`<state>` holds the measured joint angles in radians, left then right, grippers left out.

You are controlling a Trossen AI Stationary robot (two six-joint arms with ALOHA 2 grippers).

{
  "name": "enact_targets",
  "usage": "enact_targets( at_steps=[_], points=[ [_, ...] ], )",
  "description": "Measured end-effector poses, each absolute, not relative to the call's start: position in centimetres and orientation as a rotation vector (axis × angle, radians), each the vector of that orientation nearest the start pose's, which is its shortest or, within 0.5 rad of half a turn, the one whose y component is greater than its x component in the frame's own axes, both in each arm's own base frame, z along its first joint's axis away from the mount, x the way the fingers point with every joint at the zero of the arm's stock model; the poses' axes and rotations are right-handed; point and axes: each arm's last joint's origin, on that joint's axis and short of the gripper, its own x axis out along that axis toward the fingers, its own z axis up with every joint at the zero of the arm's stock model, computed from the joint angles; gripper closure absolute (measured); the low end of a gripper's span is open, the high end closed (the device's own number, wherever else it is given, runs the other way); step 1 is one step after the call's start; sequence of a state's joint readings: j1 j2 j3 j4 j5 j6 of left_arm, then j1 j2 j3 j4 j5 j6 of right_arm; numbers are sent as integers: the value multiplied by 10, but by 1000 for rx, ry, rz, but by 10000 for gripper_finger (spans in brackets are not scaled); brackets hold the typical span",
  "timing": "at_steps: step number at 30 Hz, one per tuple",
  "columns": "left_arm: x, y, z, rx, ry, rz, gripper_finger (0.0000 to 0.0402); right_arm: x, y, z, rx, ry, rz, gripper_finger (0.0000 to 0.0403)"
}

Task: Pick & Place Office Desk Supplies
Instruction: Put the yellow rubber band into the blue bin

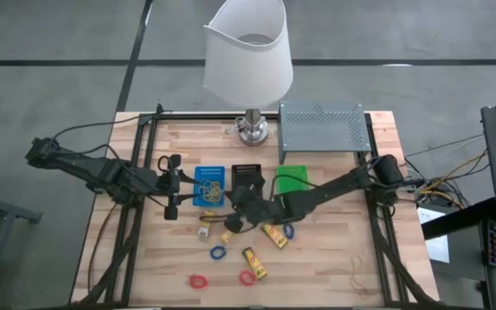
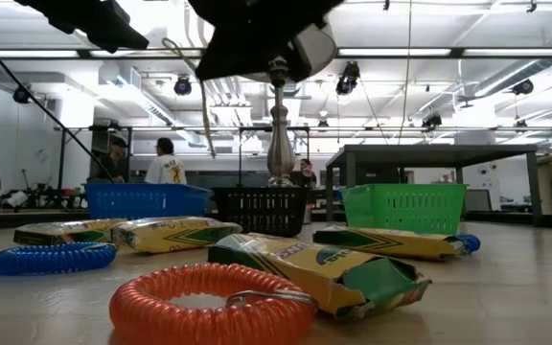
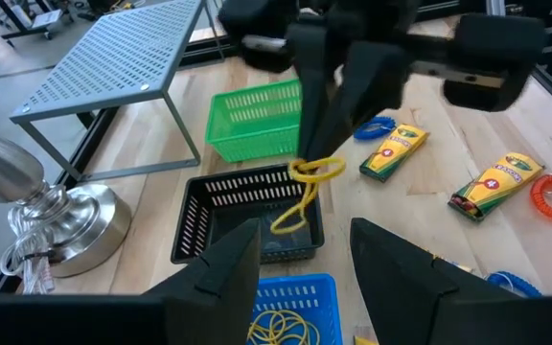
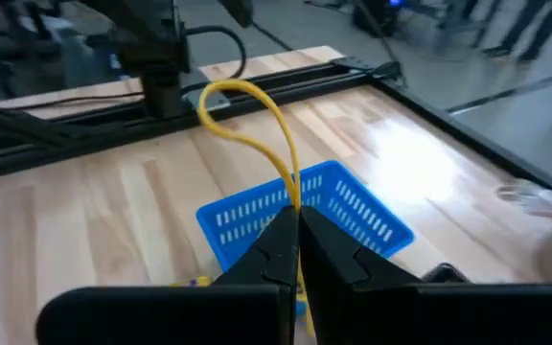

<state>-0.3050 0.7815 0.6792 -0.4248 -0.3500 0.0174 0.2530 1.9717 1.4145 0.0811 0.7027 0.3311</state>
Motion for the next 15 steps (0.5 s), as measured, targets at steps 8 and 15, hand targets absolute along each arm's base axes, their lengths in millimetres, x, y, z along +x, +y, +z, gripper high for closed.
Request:
enact_targets(
  at_steps=[8,15],
  points=[
    [160,-40,276,186,499,40,233,435,60,209,171,331,-330,395],
    [160,-40,276,187,499,40,233,443,35,197,198,350,-287,395]
  ],
)
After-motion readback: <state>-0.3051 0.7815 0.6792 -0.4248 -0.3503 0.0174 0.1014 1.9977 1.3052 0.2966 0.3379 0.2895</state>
